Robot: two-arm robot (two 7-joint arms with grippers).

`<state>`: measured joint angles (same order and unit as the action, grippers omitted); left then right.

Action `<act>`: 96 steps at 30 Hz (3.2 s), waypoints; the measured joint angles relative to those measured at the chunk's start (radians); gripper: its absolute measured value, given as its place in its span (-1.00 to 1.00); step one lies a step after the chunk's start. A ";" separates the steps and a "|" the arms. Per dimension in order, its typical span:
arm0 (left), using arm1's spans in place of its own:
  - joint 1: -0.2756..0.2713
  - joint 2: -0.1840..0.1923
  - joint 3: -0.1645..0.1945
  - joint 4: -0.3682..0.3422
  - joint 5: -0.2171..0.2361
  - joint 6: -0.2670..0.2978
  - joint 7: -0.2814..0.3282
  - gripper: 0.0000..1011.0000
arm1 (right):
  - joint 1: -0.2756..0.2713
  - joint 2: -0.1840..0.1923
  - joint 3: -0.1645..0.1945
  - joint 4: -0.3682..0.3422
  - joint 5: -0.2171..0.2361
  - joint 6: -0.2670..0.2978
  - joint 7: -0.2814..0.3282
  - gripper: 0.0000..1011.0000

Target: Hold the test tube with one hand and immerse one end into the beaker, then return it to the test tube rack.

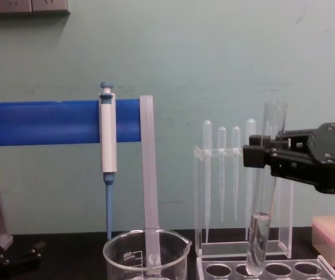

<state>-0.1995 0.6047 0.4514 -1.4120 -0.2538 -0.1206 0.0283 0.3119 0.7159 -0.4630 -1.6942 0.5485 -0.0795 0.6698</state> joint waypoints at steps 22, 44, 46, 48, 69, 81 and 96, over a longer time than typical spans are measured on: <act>0.000 0.000 0.000 0.000 0.000 0.000 0.000 0.98 | 0.003 -0.054 0.013 0.104 -0.028 -0.045 0.037 -0.55; 0.000 0.000 0.000 0.000 0.000 0.000 0.000 0.98 | -0.005 -0.096 0.001 0.185 -0.033 -0.091 0.068 -0.55; 0.000 0.000 0.000 0.000 0.000 0.000 0.000 0.98 | -0.006 -0.099 -0.001 0.190 -0.037 -0.095 0.069 -0.55; 0.000 0.000 0.000 0.000 0.000 0.000 0.000 0.98 | -0.007 -0.101 -0.002 0.194 -0.039 -0.097 0.069 -0.55; 0.000 0.000 0.000 0.000 0.000 0.000 0.000 0.98 | -0.011 -0.127 -0.010 0.257 -0.065 -0.138 0.082 -0.55; 0.000 0.000 0.000 0.000 0.000 0.000 0.000 0.98 | -0.012 -0.131 -0.012 0.265 -0.075 -0.142 0.082 -0.55; 0.000 0.000 0.000 0.000 0.000 0.000 0.000 0.98 | -0.011 -0.130 -0.011 0.263 -0.072 -0.141 0.081 0.22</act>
<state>-0.1996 0.6047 0.4514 -1.4120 -0.2539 -0.1205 0.0283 0.3006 0.5863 -0.4739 -1.4313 0.4768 -0.2209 0.7510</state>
